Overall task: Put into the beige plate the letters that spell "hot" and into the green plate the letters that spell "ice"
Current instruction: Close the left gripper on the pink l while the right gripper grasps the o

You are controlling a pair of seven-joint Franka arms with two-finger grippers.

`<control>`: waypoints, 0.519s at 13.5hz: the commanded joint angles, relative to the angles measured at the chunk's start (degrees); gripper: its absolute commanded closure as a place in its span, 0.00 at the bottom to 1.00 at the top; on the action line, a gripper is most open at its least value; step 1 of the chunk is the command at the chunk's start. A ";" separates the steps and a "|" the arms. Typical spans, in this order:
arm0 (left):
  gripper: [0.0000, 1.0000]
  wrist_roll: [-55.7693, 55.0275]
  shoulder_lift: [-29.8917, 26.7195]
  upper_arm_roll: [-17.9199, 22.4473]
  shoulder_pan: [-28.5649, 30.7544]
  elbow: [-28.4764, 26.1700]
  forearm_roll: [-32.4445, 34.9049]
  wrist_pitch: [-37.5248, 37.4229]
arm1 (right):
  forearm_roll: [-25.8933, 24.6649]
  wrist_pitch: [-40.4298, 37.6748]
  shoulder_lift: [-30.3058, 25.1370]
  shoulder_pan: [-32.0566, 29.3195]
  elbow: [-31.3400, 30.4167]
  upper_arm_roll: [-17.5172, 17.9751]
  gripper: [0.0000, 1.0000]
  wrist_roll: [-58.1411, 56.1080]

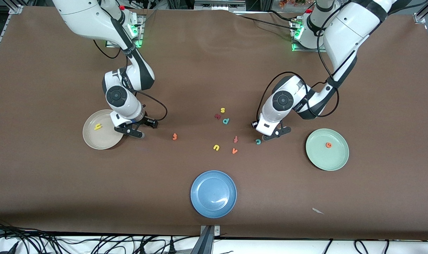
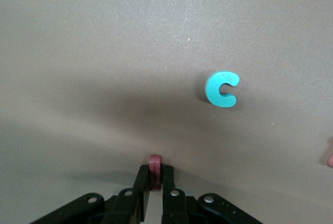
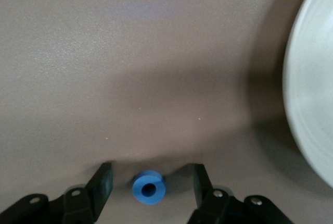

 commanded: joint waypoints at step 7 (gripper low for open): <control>1.00 -1.11 -0.25 0.25 0.71 0.53 2.94 -0.96 | 0.79 0.95 -0.10 0.32 -0.90 0.13 0.49 0.34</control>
